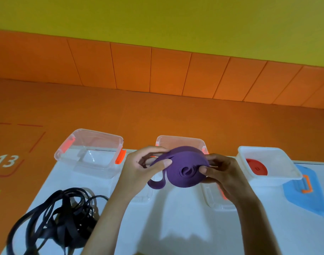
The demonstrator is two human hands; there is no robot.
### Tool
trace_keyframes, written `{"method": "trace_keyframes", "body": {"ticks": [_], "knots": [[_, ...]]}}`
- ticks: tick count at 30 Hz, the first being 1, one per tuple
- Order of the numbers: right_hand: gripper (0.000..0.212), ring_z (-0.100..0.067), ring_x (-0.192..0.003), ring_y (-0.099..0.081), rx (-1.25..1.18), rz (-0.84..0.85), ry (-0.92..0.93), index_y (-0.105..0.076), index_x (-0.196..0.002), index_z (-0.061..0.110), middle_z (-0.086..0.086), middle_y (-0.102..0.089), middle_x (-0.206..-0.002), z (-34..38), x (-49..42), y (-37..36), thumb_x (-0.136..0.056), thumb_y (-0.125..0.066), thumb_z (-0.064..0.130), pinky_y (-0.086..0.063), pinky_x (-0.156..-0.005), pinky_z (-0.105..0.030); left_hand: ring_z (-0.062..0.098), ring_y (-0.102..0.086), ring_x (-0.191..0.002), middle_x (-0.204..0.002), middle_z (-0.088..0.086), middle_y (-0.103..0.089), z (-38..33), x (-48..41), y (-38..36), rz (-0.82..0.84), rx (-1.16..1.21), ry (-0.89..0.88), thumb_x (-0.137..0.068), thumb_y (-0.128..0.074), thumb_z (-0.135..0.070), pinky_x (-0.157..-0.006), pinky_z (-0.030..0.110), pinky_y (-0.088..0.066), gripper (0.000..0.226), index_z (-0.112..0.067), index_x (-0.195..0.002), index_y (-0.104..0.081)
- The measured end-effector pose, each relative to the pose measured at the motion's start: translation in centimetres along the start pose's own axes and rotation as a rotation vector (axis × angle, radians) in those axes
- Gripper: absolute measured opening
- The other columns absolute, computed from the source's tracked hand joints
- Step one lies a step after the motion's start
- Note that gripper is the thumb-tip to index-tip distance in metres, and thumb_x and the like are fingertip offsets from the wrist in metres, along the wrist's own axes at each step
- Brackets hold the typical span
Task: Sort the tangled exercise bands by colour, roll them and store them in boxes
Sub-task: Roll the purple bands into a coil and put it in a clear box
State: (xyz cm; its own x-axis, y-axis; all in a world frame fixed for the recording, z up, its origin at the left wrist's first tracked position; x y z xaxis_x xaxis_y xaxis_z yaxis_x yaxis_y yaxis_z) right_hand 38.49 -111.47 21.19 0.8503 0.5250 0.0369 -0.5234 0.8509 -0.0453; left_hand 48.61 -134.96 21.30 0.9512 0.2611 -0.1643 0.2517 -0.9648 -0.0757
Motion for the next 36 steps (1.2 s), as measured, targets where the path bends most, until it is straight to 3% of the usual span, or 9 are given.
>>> {"method": "trace_keyframes", "body": {"ticks": [4, 7, 10, 13, 18, 21, 25, 31, 36], "knots": [[0.055, -0.037, -0.098, -0.076, -0.082, -0.033, 0.008, -0.080, -0.098, 0.015, -0.016, -0.078, -0.105, 0.1, -0.1, -0.7, -0.058, -0.100, 0.046, -0.064, -0.068, -0.045, 0.016, -0.065, -0.074, -0.075, 0.017, -0.068, 0.3, -0.2, -0.3, -0.171, 0.035, -0.001, -0.077, -0.084, -0.039, -0.076, 0.034, -0.054, 0.027, -0.029, -0.101, -0.082], [0.045, -0.031, -0.096, -0.075, -0.174, -0.078, 0.009, -0.079, -0.090, 0.018, -0.012, -0.078, -0.100, -0.1, -0.5, -1.7, -0.058, -0.100, 0.042, -0.064, -0.066, -0.044, 0.012, -0.070, -0.079, -0.089, 0.007, -0.078, 0.8, -0.4, -0.7, -0.235, 0.127, -0.001, -0.082, -0.086, -0.026, -0.068, 0.029, -0.057, 0.021, -0.028, -0.103, -0.083], [0.019, -0.033, -0.099, -0.075, -0.261, -0.125, -0.041, -0.075, -0.083, 0.021, -0.012, -0.075, -0.101, -1.0, -1.0, -2.7, -0.071, -0.090, 0.022, -0.063, -0.061, -0.041, 0.010, -0.075, -0.095, -0.105, -0.003, -0.082, 1.2, -0.4, -1.1, -0.323, 0.161, -0.018, -0.089, -0.084, -0.009, -0.078, 0.023, -0.059, 0.028, -0.034, -0.102, -0.085], [0.024, -0.040, -0.111, -0.072, -0.215, -0.018, -0.086, -0.067, -0.088, 0.018, -0.020, -0.069, -0.122, -1.8, -1.0, -3.4, -0.075, -0.088, 0.019, -0.065, -0.066, -0.045, 0.010, -0.077, -0.098, -0.103, -0.006, -0.082, 1.6, -0.4, -0.6, -0.370, 0.071, -0.013, -0.092, -0.080, -0.008, -0.081, 0.019, -0.058, 0.029, -0.036, -0.100, -0.085], [0.032, -0.033, -0.113, -0.072, 0.002, 0.102, -0.143, -0.070, -0.103, 0.017, -0.008, -0.073, -0.121, -2.2, -0.6, -2.1, -0.080, -0.086, 0.032, -0.065, -0.074, -0.050, 0.009, -0.076, -0.091, -0.099, -0.002, -0.083, 3.1, -0.1, 0.1, -0.326, 0.126, 0.062, -0.091, -0.080, -0.006, -0.072, 0.018, -0.057, 0.026, -0.031, -0.098, -0.086], [0.038, -0.031, -0.112, -0.072, -0.016, 0.028, -0.168, -0.072, -0.115, 0.022, -0.008, -0.074, -0.117, -2.6, -0.4, -1.4, -0.085, -0.082, 0.041, -0.064, -0.073, -0.051, 0.006, -0.074, -0.085, -0.097, -0.002, -0.083, 4.1, -0.2, -0.3, -0.294, 0.162, 0.104, -0.090, -0.080, -0.006, -0.069, 0.016, -0.055, 0.026, -0.030, -0.098, -0.087], [0.028, -0.034, -0.108, -0.073, -0.033, -0.075, -0.158, -0.075, -0.104, 0.019, -0.013, -0.075, -0.108, -3.2, -0.1, -1.0, -0.090, -0.077, 0.043, -0.065, -0.070, -0.050, 0.009, -0.066, -0.076, -0.092, -0.003, -0.081, 5.5, -0.5, -1.4, -0.271, 0.212, 0.150, -0.090, -0.080, -0.027, -0.066, 0.019, -0.053, 0.012, -0.026, -0.100, -0.086], [0.020, -0.034, -0.107, -0.074, -0.080, -0.234, -0.158, -0.076, -0.099, 0.017, -0.013, -0.075, -0.102, -4.2, 0.8, -0.7, -0.089, -0.076, 0.034, -0.064, -0.072, -0.055, 0.022, -0.075, -0.098, -0.105, 0.000, -0.082, 7.2, -0.9, -3.1, -0.356, 0.225, 0.176, -0.087, -0.079, -0.036, -0.087, 0.038, -0.061, 0.017, -0.025, -0.099, -0.085], [0.007, -0.034, -0.102, -0.076, -0.247, -0.372, -0.180, -0.076, -0.093, 0.018, -0.011, -0.076, -0.100, -5.3, 1.8, -0.7, -0.093, -0.071, 0.022, -0.064, -0.070, -0.050, 0.024, -0.076, -0.092, -0.105, 0.005, -0.080, 7.7, -1.2, -5.1, -0.394, 0.353, 0.230, -0.086, -0.079, -0.036, -0.074, 0.031, -0.062, 0.013, -0.027, -0.094, -0.074]]}}
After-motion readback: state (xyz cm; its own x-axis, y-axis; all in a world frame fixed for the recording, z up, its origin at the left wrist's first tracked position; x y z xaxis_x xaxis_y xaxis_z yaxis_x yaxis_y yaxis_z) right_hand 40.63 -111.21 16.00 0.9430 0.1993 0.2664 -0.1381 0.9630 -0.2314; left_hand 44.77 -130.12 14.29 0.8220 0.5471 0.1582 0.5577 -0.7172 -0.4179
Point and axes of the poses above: each hand's wrist, its own x-axis away from the middle knuckle, its own y-axis out of the back of the hand, z = x × y, the point moved 3 cm from there along -x, towards the middle knuckle
